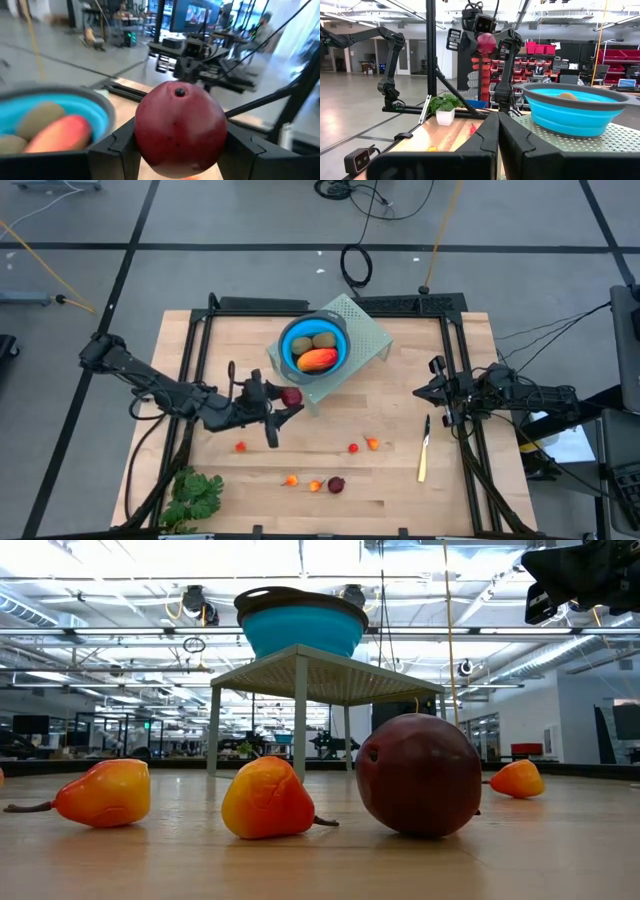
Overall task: Pick & Place Fruit
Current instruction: Put the left red pomegranate into the blue strainer bowl on the shelf
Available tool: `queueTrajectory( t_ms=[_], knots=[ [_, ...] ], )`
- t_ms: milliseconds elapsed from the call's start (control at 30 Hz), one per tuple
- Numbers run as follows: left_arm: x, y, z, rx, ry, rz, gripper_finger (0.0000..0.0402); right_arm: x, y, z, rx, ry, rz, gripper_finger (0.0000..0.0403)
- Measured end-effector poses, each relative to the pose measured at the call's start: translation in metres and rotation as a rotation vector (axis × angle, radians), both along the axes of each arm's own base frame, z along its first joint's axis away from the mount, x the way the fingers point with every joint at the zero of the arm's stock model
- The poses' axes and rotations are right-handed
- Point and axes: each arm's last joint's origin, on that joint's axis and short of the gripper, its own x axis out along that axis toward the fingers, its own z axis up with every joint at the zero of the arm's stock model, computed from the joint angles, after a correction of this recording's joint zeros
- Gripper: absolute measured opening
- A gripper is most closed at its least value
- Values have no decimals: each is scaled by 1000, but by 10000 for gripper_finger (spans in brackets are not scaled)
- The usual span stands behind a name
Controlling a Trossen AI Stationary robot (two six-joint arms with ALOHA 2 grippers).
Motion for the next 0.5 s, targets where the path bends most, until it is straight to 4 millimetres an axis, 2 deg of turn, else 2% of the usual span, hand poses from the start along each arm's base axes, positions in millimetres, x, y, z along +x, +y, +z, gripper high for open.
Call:
queueTrajectory(
  t_ms=[333,500],
  knots=[
    [0,1,0,355,109,12,198,0,0,0,0,0,0,0],
    [-1,3,4,502,143,76,198,0,0,0,2,0,0,0]
  ],
)
